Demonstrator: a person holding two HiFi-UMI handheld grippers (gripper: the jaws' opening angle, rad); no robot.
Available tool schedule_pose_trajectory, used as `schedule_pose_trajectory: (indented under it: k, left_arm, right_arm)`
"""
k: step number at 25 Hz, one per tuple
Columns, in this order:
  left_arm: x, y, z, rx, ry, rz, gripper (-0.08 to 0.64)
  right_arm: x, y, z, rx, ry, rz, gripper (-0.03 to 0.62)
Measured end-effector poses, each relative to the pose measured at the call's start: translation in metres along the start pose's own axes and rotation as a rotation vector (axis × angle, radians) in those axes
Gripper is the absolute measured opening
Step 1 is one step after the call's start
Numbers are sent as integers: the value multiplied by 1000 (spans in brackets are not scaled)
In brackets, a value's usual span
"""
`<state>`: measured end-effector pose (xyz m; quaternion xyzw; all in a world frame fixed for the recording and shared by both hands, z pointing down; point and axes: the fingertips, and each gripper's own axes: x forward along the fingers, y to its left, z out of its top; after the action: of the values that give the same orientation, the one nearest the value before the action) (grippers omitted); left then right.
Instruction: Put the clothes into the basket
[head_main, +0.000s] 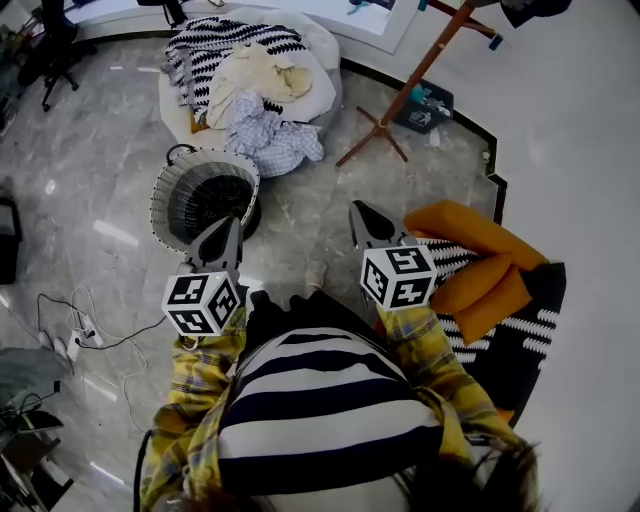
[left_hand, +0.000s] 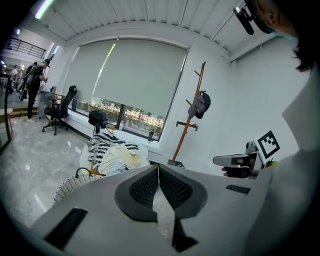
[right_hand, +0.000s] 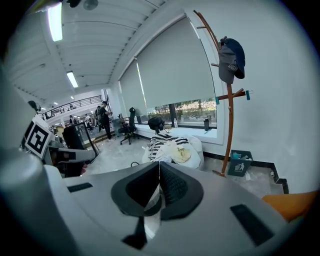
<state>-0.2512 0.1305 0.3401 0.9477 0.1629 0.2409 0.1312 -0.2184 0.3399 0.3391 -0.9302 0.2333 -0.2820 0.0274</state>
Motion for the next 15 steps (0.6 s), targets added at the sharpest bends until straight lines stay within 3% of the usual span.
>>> schedule_pose_trajectory:
  k: [15]
  left_arm:
    - [60, 5, 28, -23, -43, 144, 20]
  right_arm:
    - [72, -41, 41, -75, 12, 155, 26]
